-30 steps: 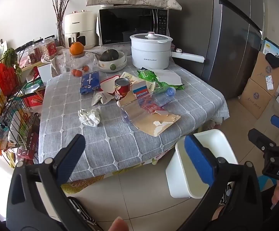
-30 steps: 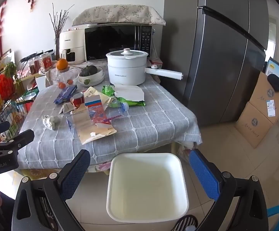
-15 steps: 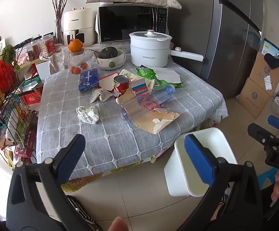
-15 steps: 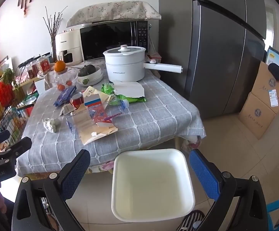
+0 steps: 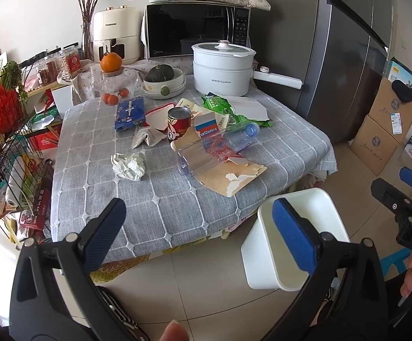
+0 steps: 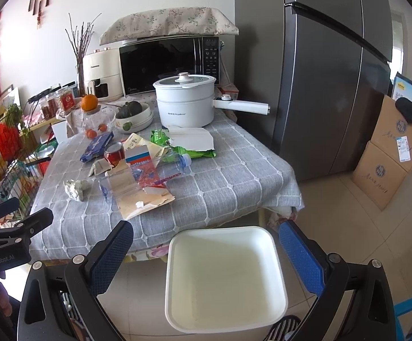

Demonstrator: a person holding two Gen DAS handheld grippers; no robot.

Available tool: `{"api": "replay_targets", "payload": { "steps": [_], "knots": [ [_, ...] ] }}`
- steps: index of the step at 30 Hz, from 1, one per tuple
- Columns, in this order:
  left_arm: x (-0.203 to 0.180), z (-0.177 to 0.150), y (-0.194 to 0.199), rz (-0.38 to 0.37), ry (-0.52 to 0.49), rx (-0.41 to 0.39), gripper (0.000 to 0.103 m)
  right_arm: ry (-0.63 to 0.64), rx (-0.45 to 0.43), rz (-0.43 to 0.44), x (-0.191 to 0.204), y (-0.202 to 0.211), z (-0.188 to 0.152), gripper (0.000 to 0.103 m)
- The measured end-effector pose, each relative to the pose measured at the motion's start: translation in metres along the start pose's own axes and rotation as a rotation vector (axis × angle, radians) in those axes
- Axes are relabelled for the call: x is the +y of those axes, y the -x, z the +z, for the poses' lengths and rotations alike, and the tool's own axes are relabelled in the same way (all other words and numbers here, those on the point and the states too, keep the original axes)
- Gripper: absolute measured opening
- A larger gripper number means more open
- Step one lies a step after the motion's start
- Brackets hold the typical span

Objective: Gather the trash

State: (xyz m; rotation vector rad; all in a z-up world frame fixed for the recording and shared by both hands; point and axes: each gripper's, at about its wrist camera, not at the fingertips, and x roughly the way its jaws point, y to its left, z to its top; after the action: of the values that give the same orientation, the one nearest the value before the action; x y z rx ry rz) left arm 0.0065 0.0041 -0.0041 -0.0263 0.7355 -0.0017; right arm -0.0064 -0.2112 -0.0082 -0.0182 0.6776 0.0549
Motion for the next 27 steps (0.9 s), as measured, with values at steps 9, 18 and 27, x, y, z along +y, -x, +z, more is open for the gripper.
{"api": "replay_targets", "payload": {
  "steps": [9,18,27],
  "knots": [
    [0.0020,-0.0011,-0.0012,0.005,-0.001,-0.003,0.102,0.007,0.015,-0.002,0.0011,-0.0043,-0.0003,0.103],
    [0.0012,-0.0030,-0.0020,-0.002,-0.004,0.002,0.102,0.015,0.012,0.003,0.0057,-0.0062,0.0011,0.103],
    [0.0010,-0.0032,-0.0014,0.001,-0.006,-0.001,0.102,0.003,0.010,0.003,0.0052,-0.0069,0.0030,0.103]
  ]
}}
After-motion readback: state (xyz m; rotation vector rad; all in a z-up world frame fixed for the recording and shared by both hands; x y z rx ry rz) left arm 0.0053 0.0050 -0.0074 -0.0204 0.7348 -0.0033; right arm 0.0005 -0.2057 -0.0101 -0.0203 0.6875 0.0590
